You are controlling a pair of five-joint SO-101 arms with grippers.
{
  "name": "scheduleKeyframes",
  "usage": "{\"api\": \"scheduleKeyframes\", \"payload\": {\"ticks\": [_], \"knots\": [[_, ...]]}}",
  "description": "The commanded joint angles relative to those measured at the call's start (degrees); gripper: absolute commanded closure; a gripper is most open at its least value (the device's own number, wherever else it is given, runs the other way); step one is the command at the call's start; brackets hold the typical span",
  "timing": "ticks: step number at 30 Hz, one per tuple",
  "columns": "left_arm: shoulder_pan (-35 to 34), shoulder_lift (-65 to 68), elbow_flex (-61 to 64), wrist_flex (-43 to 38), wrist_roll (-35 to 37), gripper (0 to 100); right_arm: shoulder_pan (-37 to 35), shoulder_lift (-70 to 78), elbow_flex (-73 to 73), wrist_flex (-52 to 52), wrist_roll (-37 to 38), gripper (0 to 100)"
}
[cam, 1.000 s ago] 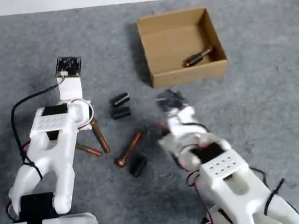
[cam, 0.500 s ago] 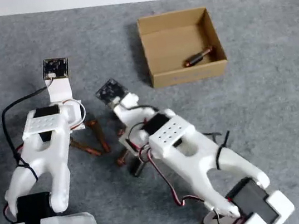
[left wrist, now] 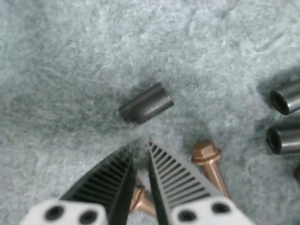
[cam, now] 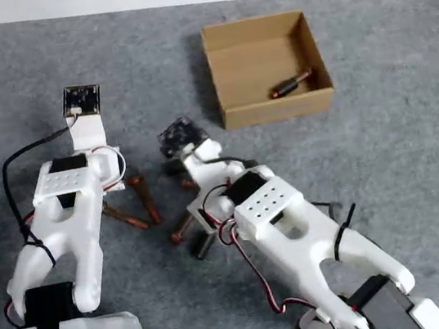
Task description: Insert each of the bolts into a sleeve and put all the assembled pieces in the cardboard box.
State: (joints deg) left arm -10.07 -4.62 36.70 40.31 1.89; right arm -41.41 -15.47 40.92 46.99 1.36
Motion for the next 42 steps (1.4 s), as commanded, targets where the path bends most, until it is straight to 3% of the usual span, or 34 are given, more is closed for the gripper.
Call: {"api": "scheduleKeyframes", "payload": {"ticks": [1,5,13,21,32,36,42], "knots": [[0.04,-0.57,-0.48,-1.49,0.44,99,-0.84,-0.57,-0.22,2.07,-12.84,57.0],[0.04,-0.57,-0.48,-1.49,0.44,99,-4.0,-0.48,0.04,3.03,-27.96,57.0],[-0.04,-0.57,-0.22,-2.64,0.53,99,-14.02,0.04,0.22,5.49,-34.2,57.0],[-0.13,-0.57,-0.13,-2.64,0.53,99,-15.34,0.13,3.03,5.41,-48.62,57.0],[0.04,-0.57,-0.13,-2.64,0.53,99,-15.25,0.13,18.42,-19.74,-50.37,57.0],[0.04,-0.57,-0.13,-2.64,0.53,99,-14.29,0.13,19.21,-21.49,-50.37,57.0],[0.04,-0.4,-0.04,-2.64,0.53,99,-5.58,0.13,18.95,-21.49,-49.85,57.0]]}}
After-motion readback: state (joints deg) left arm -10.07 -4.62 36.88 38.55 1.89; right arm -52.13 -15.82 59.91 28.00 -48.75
